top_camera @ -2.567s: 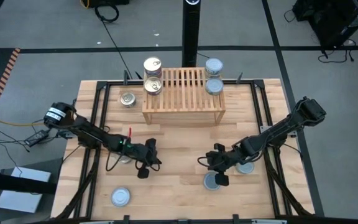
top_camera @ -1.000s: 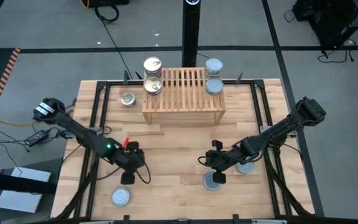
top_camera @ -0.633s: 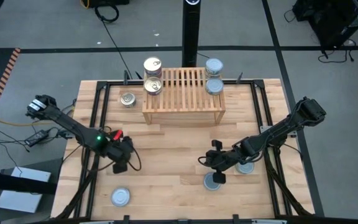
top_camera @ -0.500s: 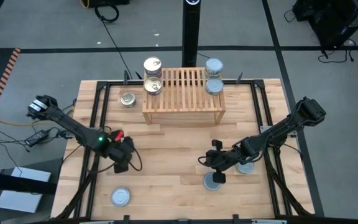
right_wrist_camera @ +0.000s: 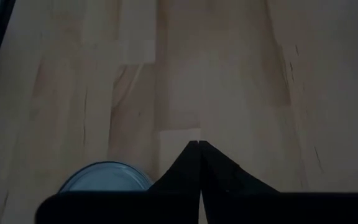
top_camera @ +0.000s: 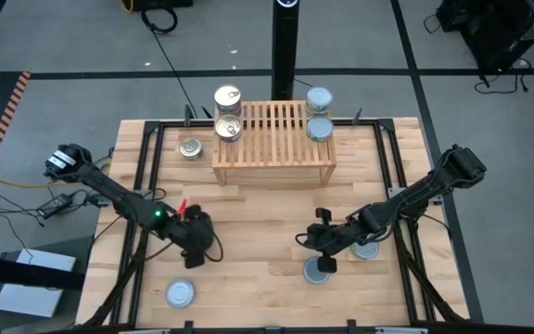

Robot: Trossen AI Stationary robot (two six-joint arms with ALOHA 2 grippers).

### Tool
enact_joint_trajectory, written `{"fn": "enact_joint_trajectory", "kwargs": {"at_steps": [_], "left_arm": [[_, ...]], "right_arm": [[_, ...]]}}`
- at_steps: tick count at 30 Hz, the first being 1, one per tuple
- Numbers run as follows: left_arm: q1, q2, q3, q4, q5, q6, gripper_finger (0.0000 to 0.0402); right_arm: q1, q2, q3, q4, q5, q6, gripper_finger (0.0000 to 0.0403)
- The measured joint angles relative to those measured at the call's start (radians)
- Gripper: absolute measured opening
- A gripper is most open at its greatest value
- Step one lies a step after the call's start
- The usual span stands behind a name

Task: Stack canned seafood by type on shelf
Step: Stack the blue-pink tuna can on top of the other blue tuna can on the shelf

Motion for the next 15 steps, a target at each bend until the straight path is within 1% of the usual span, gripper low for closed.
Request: {"fn": "enact_joint_trajectory", "kwargs": {"at_steps": [2, 3, 6, 7, 9, 13, 15], "left_arm": [[0.005, 0.022, 0.002, 0.141, -0.006, 0.03, 0.0008], [0.005, 0.034, 0.002, 0.183, -0.007, 0.048, 0.0008], [0.006, 0.044, 0.006, 0.245, -0.003, 0.097, 0.0008], [0.009, 0.044, 0.016, 0.227, -0.004, 0.106, 0.0008], [0.019, 0.043, 0.043, 0.135, -0.019, 0.11, 0.0008], [0.043, 0.027, 0.118, -0.08, -0.098, 0.045, 0.0008], [0.055, 0.027, 0.128, -0.149, -0.103, 0.038, 0.0008]], "right_arm": [[0.0, 0.0, 0.0, -0.001, 0.01, 0.0, 0.0011], [0.0, 0.0, 0.0, 0.0, 0.017, 0.0, 0.0011], [0.0, 0.0, 0.0, 0.0, 0.027, -0.001, 0.0011], [0.0, 0.0, 0.0, 0.0, 0.028, -0.003, 0.0011], [0.0, 0.0, 0.0, 0.007, 0.028, -0.008, 0.0011], [0.0, 0.0, 0.0, 0.013, 0.028, -0.008, 0.0011], [0.0, 0.0, 0.0, 0.023, 0.028, -0.012, 0.0011]]}}
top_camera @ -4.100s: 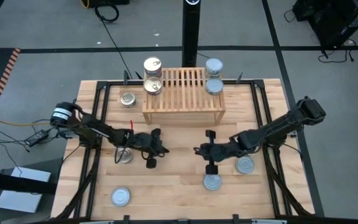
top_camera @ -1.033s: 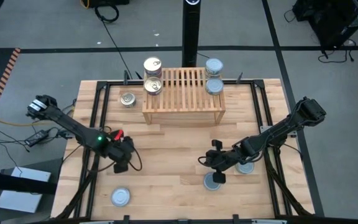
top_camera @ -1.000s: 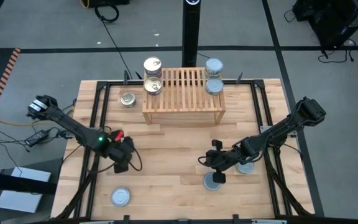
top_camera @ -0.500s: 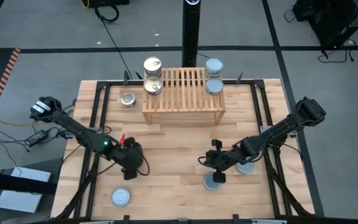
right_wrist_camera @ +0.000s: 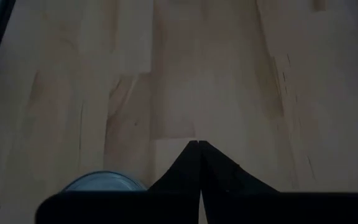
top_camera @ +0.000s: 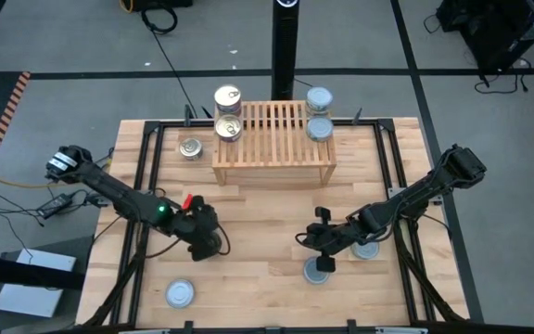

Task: Stack canned seafood by type on shelf
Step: Stack the blue-pink tuna can on top of the other blue tuna can on the shelf

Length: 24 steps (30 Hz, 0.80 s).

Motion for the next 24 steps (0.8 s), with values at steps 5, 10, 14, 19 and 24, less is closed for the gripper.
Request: {"fn": "enact_joint_trajectory", "kwargs": {"at_steps": [5, 10, 14, 19, 24], "left_arm": [[0.033, -0.001, -0.015, -0.009, 0.134, 0.006, 0.0011], [0.056, 0.0, -0.02, 0.0, 0.147, 0.002, 0.0041], [0.072, 0.0, -0.02, 0.055, 0.15, -0.027, 0.008], [0.093, 0.0, -0.02, 0.043, 0.151, -0.054, 0.0124], [0.111, 0.0, -0.02, -0.001, 0.16, -0.055, 0.0132]], "right_arm": [[0.0, 0.0, 0.0, 0.032, 0.0, -0.036, 0.0011], [-0.002, 0.0, 0.0, 0.049, 0.0, -0.048, 0.0011], [-0.008, 0.0, 0.0, 0.066, 0.0, -0.048, 0.0011], [-0.021, 0.0, 0.0, 0.093, 0.0, -0.074, 0.0011], [-0.031, 0.0, 0.0, 0.096, 0.0, -0.092, 0.0011]]}}
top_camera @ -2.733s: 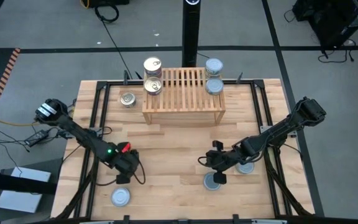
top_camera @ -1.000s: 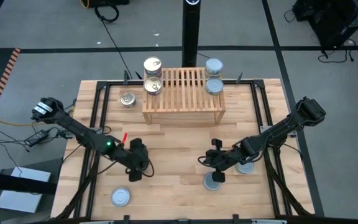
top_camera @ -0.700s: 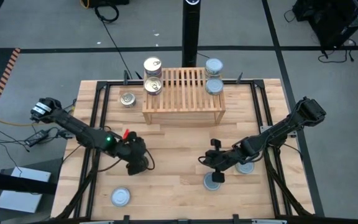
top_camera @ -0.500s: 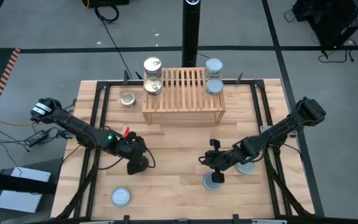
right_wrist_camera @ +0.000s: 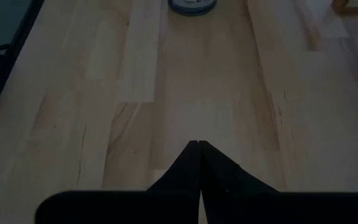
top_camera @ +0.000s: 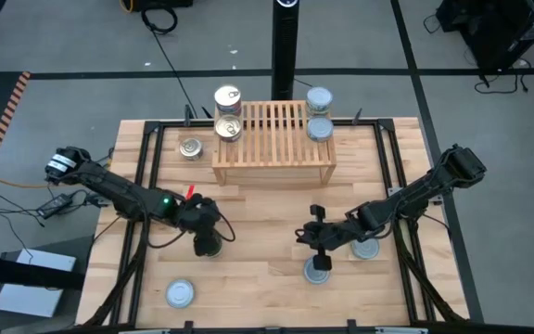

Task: Stack canned seafood by type on shelf
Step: Stack the blue-pink tuna can on top of the other blue tuna can on the shelf

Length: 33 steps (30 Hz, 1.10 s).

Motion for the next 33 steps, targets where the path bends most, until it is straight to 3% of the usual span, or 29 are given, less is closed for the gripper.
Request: {"fn": "enact_joint_trajectory", "kwargs": {"at_steps": [27, 33], "left_arm": [[0.004, -0.001, -0.109, 0.092, 0.152, 0.076, 0.013], [0.007, -0.001, -0.11, 0.099, 0.152, 0.132, 0.0099]], "right_arm": [[-0.002, 0.0, 0.0, 0.001, 0.022, -0.001, 0.0012], [-0.002, 0.0, 0.0, 0.001, 0.022, -0.001, 0.0012]]}}
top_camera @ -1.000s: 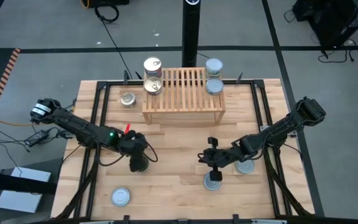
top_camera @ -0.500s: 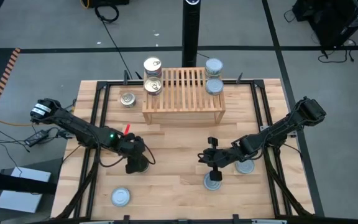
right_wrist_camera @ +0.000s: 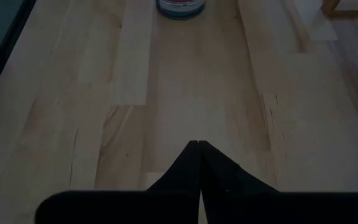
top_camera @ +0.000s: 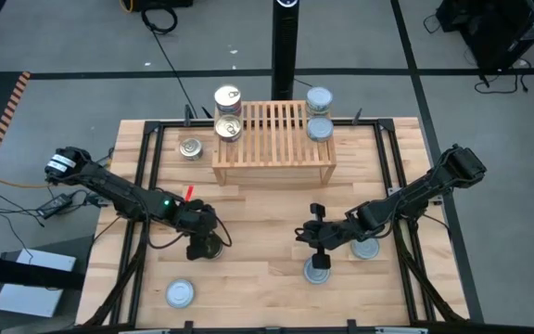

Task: Stack canned seafood by type on shelf
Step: Stack the blue-pink tuna can on top of the other blue tuna can on the shelf

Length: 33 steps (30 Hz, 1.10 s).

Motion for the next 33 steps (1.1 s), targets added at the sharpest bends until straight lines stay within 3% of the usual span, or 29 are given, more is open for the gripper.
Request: {"fn": "enact_joint_trajectory", "kwargs": {"at_steps": [11, 33], "left_arm": [[0.017, 0.001, 0.013, 0.01, 0.002, 0.073, 0.0005], [0.013, 0.002, 0.198, -0.046, -0.274, 0.267, 0.0003]], "right_arm": [[0.0, 0.0, 0.0, 0.0, 0.0, -0.001, 0.0012], [0.0, 0.0, 0.0, -0.002, 0.022, -0.023, 0.0012]]}}
